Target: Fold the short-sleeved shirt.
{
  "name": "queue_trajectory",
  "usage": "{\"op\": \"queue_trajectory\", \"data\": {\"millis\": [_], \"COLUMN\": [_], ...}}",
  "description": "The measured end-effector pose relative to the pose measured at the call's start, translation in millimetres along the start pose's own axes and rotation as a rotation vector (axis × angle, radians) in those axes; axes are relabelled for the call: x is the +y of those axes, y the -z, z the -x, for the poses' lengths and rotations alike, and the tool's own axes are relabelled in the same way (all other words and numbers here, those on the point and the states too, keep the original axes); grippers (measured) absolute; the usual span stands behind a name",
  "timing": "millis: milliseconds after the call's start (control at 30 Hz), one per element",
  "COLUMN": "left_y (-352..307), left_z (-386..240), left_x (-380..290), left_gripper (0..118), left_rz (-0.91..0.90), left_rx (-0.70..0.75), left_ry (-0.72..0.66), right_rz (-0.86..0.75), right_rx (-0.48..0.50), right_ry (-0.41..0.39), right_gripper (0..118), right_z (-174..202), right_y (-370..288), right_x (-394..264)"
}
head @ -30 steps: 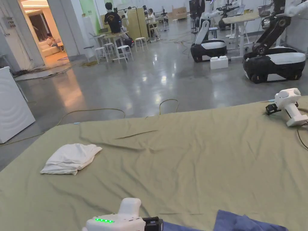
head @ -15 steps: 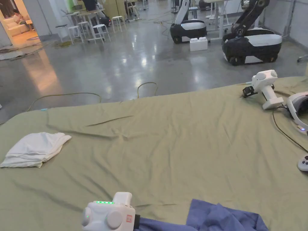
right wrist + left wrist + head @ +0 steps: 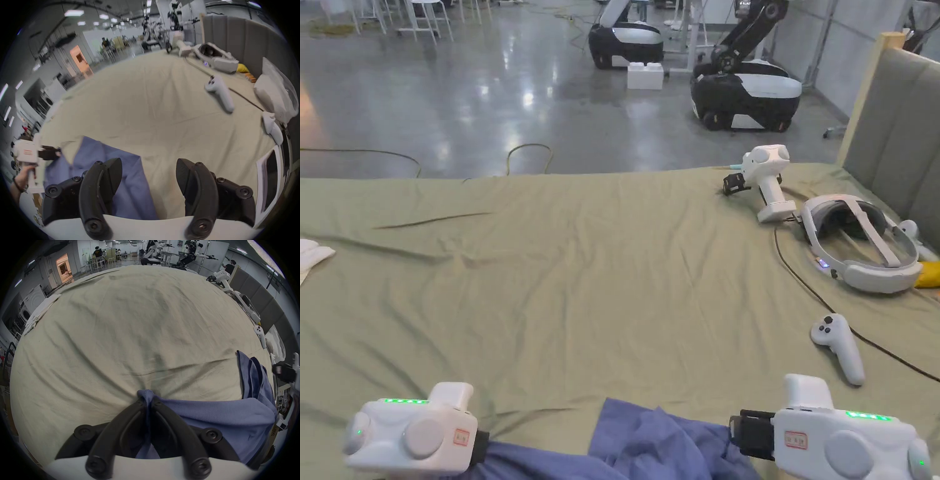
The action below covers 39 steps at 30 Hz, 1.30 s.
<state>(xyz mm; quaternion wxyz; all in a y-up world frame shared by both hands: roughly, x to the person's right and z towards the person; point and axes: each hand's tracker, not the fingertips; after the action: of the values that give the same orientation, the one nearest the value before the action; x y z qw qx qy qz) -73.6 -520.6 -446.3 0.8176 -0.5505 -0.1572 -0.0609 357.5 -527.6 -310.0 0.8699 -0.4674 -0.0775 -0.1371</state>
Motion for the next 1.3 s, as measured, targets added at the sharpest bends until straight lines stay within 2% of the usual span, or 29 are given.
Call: {"op": "queue_trajectory", "data": {"millis": [100, 133, 167, 200, 267, 300, 333, 367, 400, 433, 533, 567, 700, 900, 1000, 1100, 1300], "left_y": [0, 0, 1, 0, 0, 0, -1, -3, -8, -14, -58, -78, -187, -350, -413, -452, -491], "left_z": [2, 4, 4, 6, 8, 8, 9, 11, 14, 18, 31, 38, 69, 106, 110, 114, 115], "left_x": [-3, -5, -6, -7, -8, -9, -10, -10, -11, -12, -32, -40, -90, -141, -151, -151, -136], "left_gripper": [6, 6, 6, 6, 6, 6, 6, 6, 6, 6, 6, 6, 6, 6, 6, 6, 6], "left_rz": [-0.013, -0.019, -0.025, -0.032, -0.037, -0.040, -0.045, -0.046, -0.051, -0.059, -0.181, -0.231, -0.457, -0.775, -0.891, -0.982, -1.095], "left_rx": [-0.010, -0.013, -0.016, -0.020, -0.029, -0.033, -0.034, -0.039, -0.055, -0.071, -0.134, -0.171, -0.248, -0.175, -0.109, -0.047, 0.017], "left_ry": [-0.006, -0.001, 0.004, 0.007, -0.004, -0.014, -0.014, -0.018, -0.036, -0.052, -0.091, -0.093, -0.111, -0.117, -0.118, -0.138, -0.182], "right_rz": [0.093, 0.125, 0.077, 0.072, 0.093, 0.091, 0.080, 0.078, 0.093, 0.095, -0.018, -0.052, -0.234, -0.494, -0.586, -0.658, -0.756], "right_rx": [0.023, -0.039, -0.067, -0.077, -0.053, -0.046, -0.059, -0.041, 0.010, 0.029, 0.042, 0.075, 0.102, 0.106, 0.056, 0.078, 0.038], "right_ry": [-0.077, -0.121, -0.184, -0.179, -0.115, -0.098, -0.076, -0.062, -0.012, 0.009, -0.004, -0.014, -0.086, -0.089, -0.087, -0.067, -0.090], "right_gripper": [71, 71, 71, 71, 67, 59, 41, 11, 6, 5, 4, 4, 4, 4, 4, 4, 4], "right_z": [17, 23, 28, 30, 26, 21, 16, 8, 3, 1, -1, 0, 7, 8, 4, 5, 18], "right_y": [26, 35, 34, 32, 27, 25, 21, 15, 10, 5, -32, -49, -129, -233, -273, -307, -359], "right_x": [-10, -15, -16, -13, -7, -5, -4, -1, -1, -1, -8, -9, -10, 22, 46, 66, 103]}}
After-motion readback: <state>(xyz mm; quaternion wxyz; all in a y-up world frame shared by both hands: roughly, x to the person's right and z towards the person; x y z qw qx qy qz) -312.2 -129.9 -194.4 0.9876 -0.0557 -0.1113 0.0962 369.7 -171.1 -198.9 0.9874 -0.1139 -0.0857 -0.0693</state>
